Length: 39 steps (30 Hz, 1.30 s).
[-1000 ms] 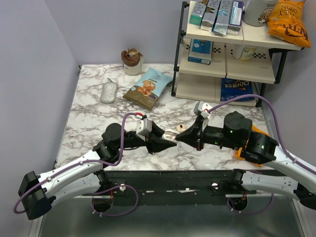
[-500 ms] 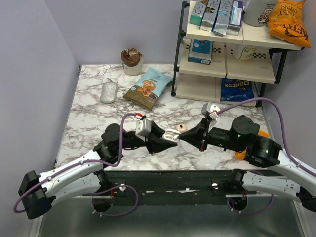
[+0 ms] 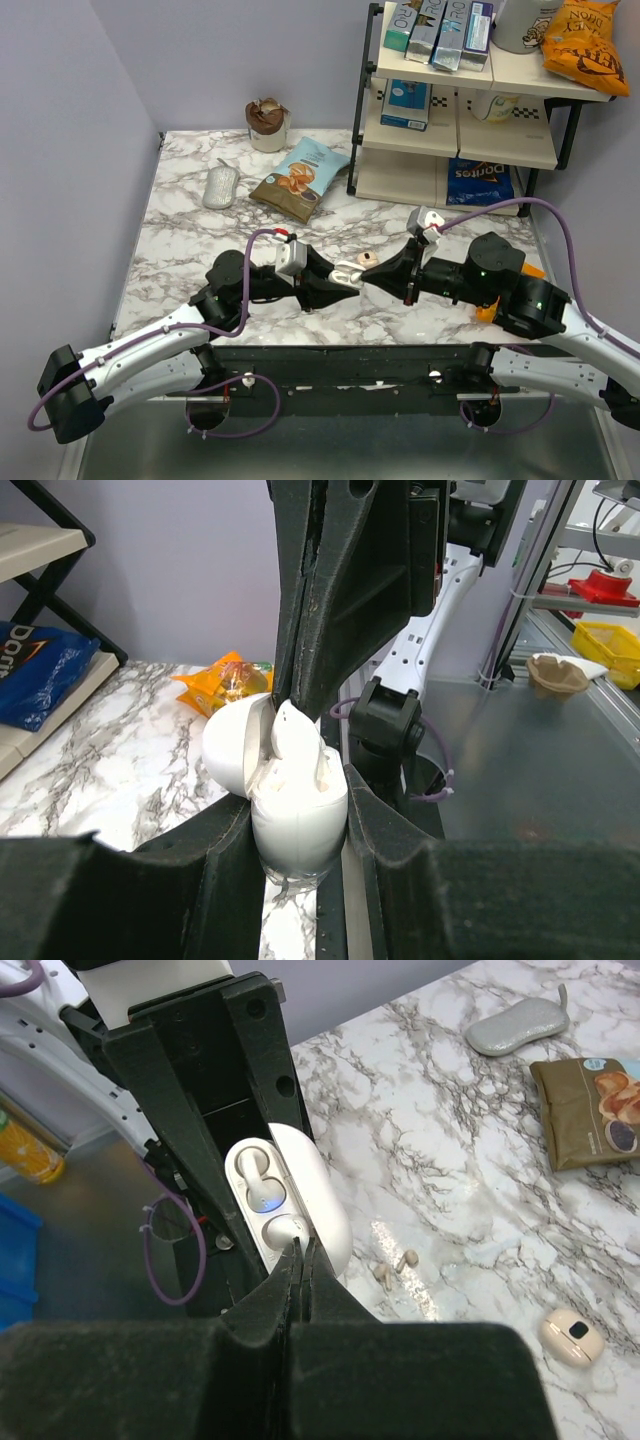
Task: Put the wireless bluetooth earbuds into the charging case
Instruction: Adjust the earbud with the charging case.
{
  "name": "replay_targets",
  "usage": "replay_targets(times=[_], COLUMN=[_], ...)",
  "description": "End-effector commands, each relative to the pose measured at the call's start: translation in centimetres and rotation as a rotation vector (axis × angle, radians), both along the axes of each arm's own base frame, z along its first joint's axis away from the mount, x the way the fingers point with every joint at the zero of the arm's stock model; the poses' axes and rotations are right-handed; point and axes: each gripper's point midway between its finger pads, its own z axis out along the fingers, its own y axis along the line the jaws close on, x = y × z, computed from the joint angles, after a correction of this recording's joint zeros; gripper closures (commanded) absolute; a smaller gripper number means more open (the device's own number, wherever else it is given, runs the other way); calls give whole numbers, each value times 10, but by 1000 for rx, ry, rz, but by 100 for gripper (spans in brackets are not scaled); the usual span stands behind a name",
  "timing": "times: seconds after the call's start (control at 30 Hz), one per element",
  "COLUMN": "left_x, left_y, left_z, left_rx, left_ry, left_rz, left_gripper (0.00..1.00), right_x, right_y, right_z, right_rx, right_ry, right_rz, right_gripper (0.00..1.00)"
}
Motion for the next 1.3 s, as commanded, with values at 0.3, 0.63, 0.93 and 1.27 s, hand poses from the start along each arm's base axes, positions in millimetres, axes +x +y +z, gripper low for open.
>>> replay_targets(times=[0.3, 0.63, 0.93, 1.27], left_x=[-6, -5, -5, -6], left_y=[0, -2, -1, -4], left_z=[15, 13, 6, 4], left_rx=[-42, -36, -20, -11], left_ry=[-45, -42, -30, -11], left_rz=[-24, -25, -25, -45], left_gripper=[100, 100, 100, 100], right_x=[-7, -3, 0, -18], right_y=[3, -5, -29, 12], right_z=[-20, 0, 55, 32], right_rx=[-96, -60, 76, -19], right_ry=[-5, -26, -90, -12], right_rz=[73, 27, -66, 142], right_gripper=[98, 53, 50, 68])
